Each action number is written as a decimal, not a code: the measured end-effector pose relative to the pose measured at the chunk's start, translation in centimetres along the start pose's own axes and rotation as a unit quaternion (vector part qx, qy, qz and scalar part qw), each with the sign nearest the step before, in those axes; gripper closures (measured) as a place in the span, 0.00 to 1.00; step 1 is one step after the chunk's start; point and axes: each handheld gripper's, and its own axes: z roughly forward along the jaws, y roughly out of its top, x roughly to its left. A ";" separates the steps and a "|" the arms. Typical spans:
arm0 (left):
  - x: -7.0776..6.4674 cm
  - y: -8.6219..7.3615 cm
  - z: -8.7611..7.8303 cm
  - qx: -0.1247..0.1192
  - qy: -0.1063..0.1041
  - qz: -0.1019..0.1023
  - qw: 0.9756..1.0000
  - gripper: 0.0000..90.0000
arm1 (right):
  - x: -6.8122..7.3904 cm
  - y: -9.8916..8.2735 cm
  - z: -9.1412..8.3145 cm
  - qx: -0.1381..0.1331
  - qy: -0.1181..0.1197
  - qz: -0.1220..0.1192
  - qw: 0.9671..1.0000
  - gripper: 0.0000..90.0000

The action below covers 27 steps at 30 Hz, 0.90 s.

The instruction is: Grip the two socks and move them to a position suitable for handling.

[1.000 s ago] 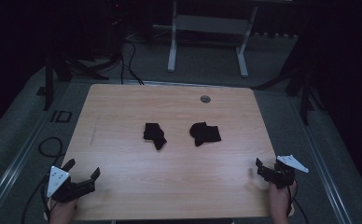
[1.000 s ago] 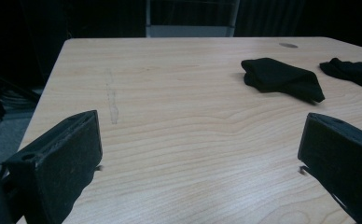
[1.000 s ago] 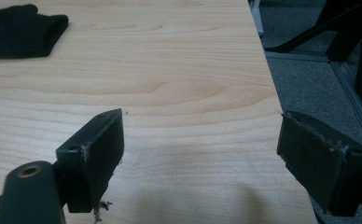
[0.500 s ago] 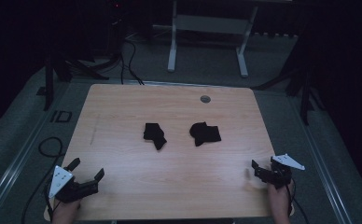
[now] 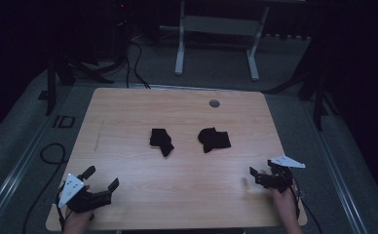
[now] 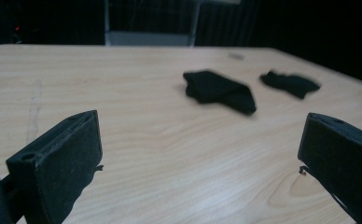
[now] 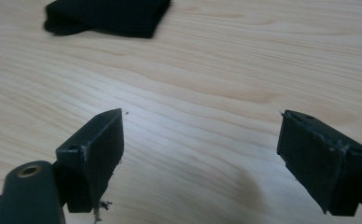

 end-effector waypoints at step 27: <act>-0.4 0.0 0.4 0.015 -0.004 -0.018 1.000 0.00 | 6.2 9.4 10.2 0.027 0.092 -0.037 0.995 0.15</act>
